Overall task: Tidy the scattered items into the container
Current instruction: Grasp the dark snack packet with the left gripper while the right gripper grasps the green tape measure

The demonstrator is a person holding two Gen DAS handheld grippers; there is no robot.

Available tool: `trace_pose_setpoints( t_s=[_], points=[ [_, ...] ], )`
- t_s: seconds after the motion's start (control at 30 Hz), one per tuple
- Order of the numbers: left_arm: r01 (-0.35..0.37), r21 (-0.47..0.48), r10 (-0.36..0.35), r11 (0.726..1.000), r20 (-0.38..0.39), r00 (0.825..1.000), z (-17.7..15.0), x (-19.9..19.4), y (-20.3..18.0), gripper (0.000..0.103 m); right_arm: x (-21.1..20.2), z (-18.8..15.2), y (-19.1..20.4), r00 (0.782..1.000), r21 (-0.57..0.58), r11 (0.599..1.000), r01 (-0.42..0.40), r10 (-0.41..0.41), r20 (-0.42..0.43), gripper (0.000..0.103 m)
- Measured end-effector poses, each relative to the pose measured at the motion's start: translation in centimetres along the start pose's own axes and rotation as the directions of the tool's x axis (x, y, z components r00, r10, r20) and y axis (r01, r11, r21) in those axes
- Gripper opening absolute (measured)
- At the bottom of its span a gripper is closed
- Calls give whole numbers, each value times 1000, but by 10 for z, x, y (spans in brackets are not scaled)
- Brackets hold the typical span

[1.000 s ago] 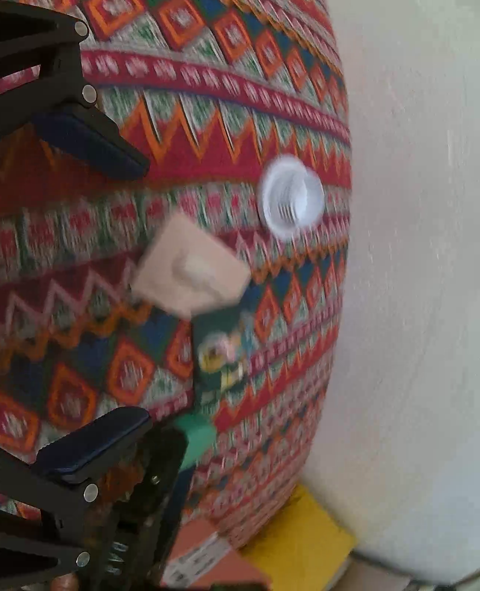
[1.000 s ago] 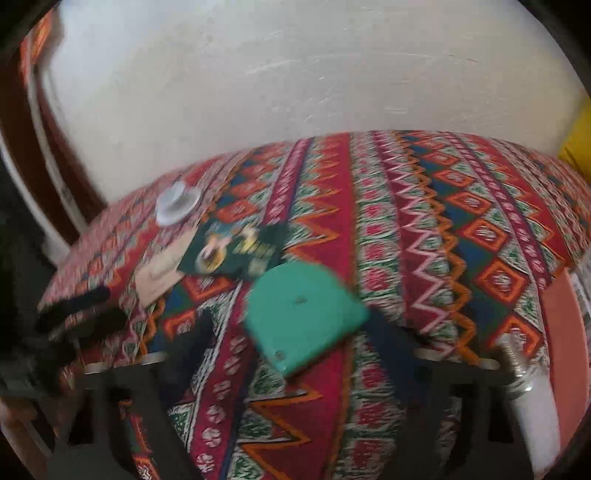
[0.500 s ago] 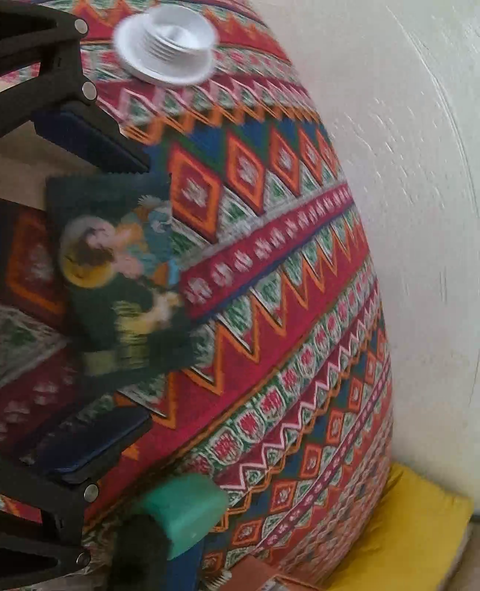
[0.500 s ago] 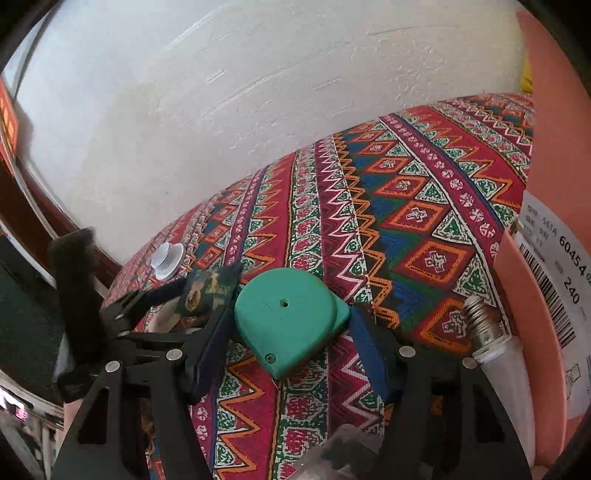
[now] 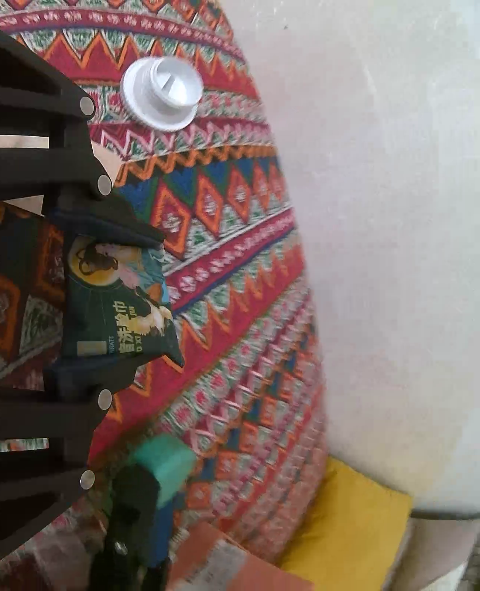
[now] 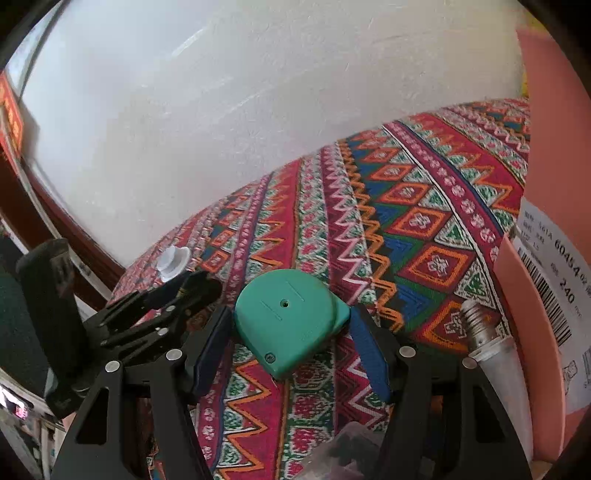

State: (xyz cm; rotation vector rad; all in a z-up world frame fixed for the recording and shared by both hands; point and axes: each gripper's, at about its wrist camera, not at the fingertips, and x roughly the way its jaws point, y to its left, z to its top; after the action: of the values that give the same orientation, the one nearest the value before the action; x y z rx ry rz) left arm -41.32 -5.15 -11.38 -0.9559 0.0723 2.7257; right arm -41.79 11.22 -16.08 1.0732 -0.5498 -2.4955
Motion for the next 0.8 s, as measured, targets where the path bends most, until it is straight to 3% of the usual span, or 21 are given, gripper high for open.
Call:
trace_pose_setpoints(
  t_s=[0.07, 0.27, 0.43, 0.6, 0.8],
  points=[
    [-12, -24, 13, 1000, 32, 999, 1, -17, 0, 43, -7, 1, 6, 1000, -20, 1000, -18, 19, 22, 68],
    [-59, -118, 67, 991, 70, 995, -22, -120, 1, 43, -21, -3, 32, 996, -92, 994, -60, 65, 57, 68],
    [-112, -184, 126, 976, 65, 990, -60, -217, -3, 43, -36, -31, 56, 999, -114, 993, -38, 38, 0, 68],
    [-82, -287, 116, 954, 101, 988, -91, -294, -11, 43, -97, -87, 94, 998, -135, 989, -56, 51, -38, 68],
    [-57, -235, 99, 970, 173, 980, -103, -367, -57, 43, -192, -128, 147, 997, -225, 972, -74, 73, -9, 68]
  ],
)
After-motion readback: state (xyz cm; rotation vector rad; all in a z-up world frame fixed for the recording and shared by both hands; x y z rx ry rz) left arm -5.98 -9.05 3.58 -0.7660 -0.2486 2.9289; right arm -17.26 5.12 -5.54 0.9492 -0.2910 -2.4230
